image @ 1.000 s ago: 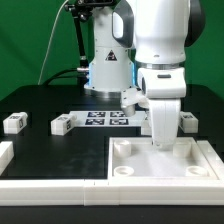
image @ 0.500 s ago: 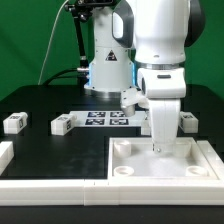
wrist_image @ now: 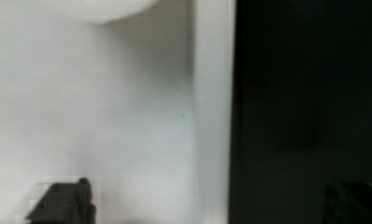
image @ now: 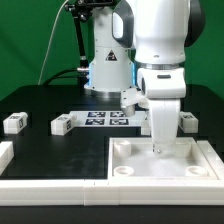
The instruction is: Assemble one leg
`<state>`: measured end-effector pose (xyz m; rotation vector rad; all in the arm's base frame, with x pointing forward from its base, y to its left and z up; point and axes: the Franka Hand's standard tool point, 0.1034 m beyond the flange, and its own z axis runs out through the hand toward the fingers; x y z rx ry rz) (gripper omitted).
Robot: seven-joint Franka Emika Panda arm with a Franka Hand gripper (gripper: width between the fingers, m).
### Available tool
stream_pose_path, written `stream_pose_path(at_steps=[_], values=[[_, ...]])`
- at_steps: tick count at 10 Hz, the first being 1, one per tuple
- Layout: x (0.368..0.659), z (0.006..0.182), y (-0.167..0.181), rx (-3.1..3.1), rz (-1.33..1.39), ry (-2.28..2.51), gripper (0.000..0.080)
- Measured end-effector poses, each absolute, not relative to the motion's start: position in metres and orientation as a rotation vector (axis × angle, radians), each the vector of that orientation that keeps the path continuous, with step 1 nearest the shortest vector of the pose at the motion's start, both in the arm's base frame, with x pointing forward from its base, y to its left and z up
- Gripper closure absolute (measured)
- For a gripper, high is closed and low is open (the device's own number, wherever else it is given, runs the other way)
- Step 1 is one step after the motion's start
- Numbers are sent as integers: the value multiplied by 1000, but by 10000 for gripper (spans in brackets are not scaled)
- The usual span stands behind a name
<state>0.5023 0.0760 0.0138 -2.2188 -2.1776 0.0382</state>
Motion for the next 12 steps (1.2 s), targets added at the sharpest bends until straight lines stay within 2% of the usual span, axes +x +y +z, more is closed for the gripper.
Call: stream_pose_path(at_steps=[1, 2, 6, 9, 12], values=[[501, 15, 76, -2236, 38, -2162, 151], [495, 24, 76, -2265, 39, -2142, 151], [468, 69, 87, -2400, 45, -2047, 151], [464, 67, 87, -2443, 45, -1994, 151], [464, 67, 88, -2648, 42, -1712, 151]])
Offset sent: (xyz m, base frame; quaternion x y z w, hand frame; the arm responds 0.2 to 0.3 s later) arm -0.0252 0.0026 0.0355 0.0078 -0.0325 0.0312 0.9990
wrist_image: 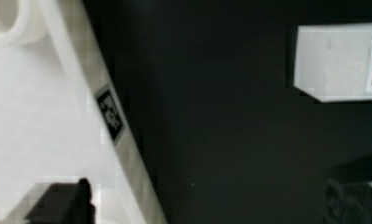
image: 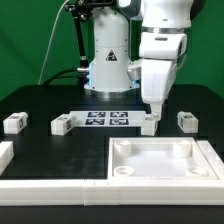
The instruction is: Assemble one leg
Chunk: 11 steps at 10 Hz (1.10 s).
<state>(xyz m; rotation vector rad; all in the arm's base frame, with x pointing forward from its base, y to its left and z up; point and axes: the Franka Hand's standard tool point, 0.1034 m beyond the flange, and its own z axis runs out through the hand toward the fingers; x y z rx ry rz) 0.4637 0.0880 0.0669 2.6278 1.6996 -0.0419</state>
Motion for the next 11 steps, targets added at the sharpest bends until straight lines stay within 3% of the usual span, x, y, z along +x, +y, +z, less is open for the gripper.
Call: stream_pose_path(at_steps=[8, 11], values=[[423, 60, 150, 3126, -65, 315, 151], [421, 59, 156, 3141, -64, 279, 151]])
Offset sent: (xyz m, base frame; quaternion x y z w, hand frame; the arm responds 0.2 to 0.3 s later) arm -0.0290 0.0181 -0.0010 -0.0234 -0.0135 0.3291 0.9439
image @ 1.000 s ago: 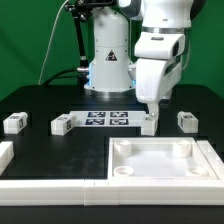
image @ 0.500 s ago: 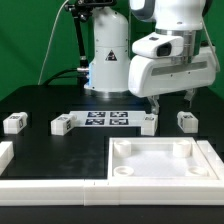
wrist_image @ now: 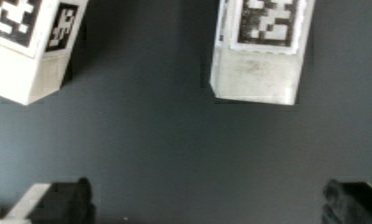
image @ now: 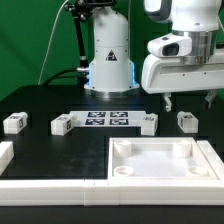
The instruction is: Assemble one leg
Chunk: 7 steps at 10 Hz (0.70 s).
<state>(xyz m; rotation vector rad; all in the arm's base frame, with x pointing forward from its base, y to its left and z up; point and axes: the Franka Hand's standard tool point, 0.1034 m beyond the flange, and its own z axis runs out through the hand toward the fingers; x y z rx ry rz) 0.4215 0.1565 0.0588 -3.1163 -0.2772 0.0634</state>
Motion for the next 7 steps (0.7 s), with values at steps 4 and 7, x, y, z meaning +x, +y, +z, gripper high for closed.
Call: stream_pose_path(at_steps=[4, 7], values=[[415, 58, 151, -3132, 289, -292, 151], [409, 52, 152, -3125, 686, -297, 151]])
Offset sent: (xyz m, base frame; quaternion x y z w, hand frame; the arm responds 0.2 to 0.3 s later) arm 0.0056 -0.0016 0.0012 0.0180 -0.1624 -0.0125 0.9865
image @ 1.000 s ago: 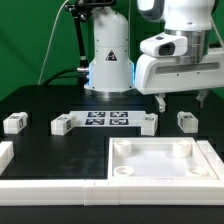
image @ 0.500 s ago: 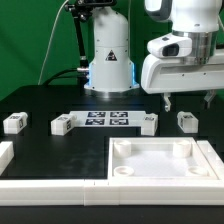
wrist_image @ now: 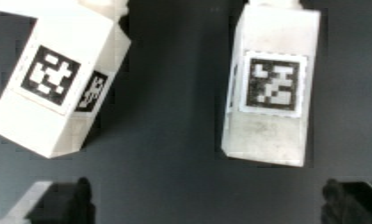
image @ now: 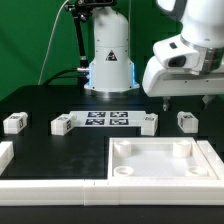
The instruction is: Assemble one leg
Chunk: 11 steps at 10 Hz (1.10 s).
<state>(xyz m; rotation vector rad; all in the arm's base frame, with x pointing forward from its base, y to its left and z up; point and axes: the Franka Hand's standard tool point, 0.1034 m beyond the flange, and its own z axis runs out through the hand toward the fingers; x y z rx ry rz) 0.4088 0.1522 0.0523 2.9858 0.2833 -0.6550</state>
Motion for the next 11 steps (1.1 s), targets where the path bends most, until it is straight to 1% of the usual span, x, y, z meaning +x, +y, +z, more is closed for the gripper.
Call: stream_pose_path(at_steps=[1, 3, 4, 7, 8, 9, 11], values=[[405, 50, 152, 2933, -792, 281, 151], [405, 46, 156, 2855, -967, 285, 151], [399, 47, 155, 2785, -1095, 284, 151], [389, 36, 156, 2579, -1419, 272, 151], [393, 29, 160, 2602, -1392, 276, 151], [390, 29, 160, 2596, -1393, 274, 151], [384, 20, 161, 2597, -1392, 274, 151]])
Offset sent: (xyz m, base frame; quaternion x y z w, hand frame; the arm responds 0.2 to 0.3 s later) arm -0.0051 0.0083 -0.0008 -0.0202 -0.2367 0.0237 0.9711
